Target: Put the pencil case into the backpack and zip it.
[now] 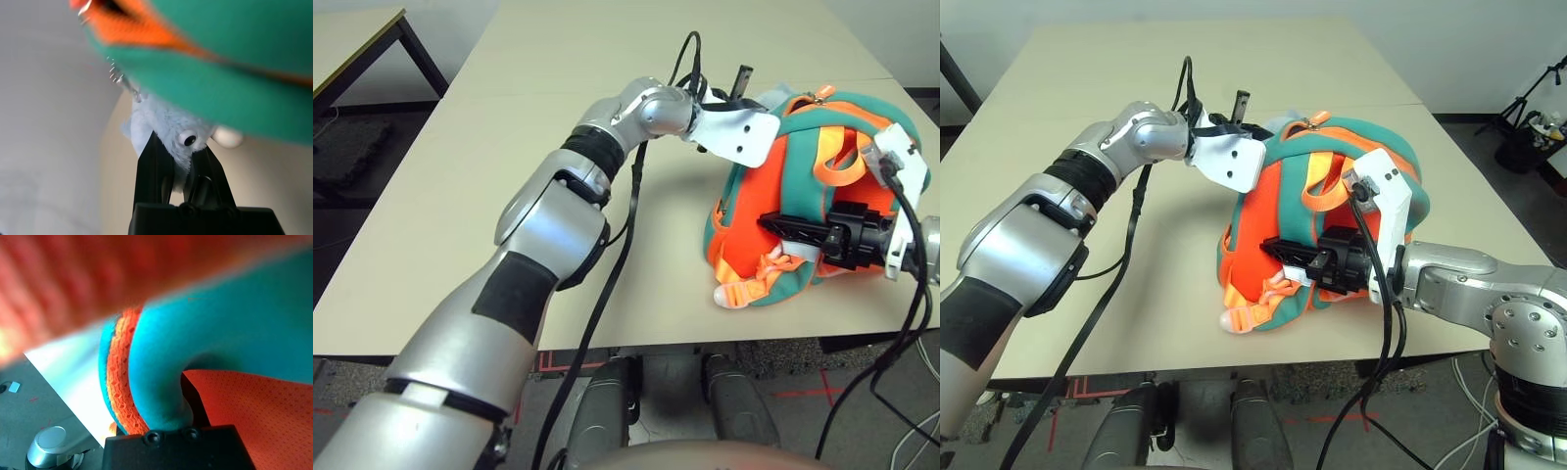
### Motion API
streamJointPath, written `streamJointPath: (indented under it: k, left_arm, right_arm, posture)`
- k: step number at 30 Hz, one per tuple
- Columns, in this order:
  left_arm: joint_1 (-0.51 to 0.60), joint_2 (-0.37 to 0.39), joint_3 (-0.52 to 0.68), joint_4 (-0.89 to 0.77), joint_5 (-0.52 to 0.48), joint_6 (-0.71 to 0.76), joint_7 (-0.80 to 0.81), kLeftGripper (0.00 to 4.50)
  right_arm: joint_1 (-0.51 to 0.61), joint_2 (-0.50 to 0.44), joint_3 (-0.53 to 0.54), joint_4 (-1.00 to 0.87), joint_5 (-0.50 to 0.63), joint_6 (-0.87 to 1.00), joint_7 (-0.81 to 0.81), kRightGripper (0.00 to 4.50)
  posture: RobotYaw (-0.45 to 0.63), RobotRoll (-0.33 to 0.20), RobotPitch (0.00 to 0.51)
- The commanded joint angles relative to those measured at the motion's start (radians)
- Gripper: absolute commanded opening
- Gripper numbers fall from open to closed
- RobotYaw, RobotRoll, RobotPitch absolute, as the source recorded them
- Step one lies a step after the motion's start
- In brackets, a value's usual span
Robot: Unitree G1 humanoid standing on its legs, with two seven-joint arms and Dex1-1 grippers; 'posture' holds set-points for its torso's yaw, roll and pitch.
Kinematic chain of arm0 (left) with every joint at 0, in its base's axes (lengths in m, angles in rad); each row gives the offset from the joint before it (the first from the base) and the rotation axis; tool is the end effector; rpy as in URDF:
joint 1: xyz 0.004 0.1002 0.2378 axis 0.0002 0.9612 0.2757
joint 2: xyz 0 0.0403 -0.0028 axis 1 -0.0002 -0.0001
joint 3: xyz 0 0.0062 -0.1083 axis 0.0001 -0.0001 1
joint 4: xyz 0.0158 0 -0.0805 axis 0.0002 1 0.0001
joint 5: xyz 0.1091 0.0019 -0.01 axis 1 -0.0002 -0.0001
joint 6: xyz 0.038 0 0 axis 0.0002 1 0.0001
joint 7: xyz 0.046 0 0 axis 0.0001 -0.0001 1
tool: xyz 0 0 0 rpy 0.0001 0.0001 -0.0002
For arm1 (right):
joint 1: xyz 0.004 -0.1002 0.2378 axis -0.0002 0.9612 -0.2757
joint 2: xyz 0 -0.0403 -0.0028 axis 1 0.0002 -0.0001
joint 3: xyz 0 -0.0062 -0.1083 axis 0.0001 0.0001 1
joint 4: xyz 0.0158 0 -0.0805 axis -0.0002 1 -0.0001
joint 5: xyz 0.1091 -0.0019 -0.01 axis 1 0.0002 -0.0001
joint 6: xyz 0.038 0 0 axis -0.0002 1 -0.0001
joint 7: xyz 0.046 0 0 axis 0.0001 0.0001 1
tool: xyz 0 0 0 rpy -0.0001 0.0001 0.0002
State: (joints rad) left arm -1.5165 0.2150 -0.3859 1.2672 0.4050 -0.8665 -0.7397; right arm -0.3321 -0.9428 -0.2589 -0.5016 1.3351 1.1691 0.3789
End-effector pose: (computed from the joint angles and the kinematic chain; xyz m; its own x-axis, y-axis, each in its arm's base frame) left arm 0.3693 0.0616 0.2882 0.3225 -0.9154 -0.2408 0.2482 -0.1637 0.9548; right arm 0.2037 -0.2328 0.2303 0.5276 0.7859 -0.3225 -0.7703 0.6027 0.2084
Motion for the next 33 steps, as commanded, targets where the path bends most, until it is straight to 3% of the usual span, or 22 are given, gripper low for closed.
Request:
streamJointPath:
  k: [1,8,11,15,22,28,33]
  left_arm:
    - [0.015,0.065,0.083,-0.068,-0.142,0.044,-0.220,0.15]
    - [0.116,0.203,0.200,-0.412,-0.425,0.512,-0.627,0.14]
    - [0.273,0.295,0.168,-0.740,-0.514,0.833,-0.758,0.14]
    - [0.464,0.389,0.115,-1.067,-0.549,1.097,-0.797,0.14]
    - [0.696,0.440,-0.019,-1.184,-0.462,1.089,-0.781,0.14]
    - [0.804,0.367,-0.123,-1.074,-0.378,1.052,-0.711,0.14]
    - [0.831,0.290,-0.096,-1.056,-0.411,1.141,-0.652,0.13]
  right_arm:
    - [0.009,0.000,0.031,0.000,-0.009,0.011,0.014,0.08]
    - [-0.009,0.003,0.059,0.023,-0.043,0.010,0.055,0.08]
    - [-0.025,0.004,0.076,0.038,-0.063,0.009,0.077,0.08]
    - [-0.039,0.007,0.086,0.050,-0.081,0.010,0.094,0.08]
    - [-0.051,0.011,0.086,0.060,-0.099,0.019,0.109,0.08]
    - [-0.032,0.011,0.064,0.048,-0.089,0.027,0.097,0.08]
    - [-0.003,-0.012,0.024,0.041,-0.079,0.044,0.081,0.08]
  posture:
    - [-0.04,0.000,0.156]
    - [0.00,0.000,0.158]
    - [0.02,0.000,0.159]
    - [0.02,0.000,0.161]
    - [0.02,0.000,0.167]
    - [0.00,0.000,0.170]
    - [-0.02,0.000,0.183]
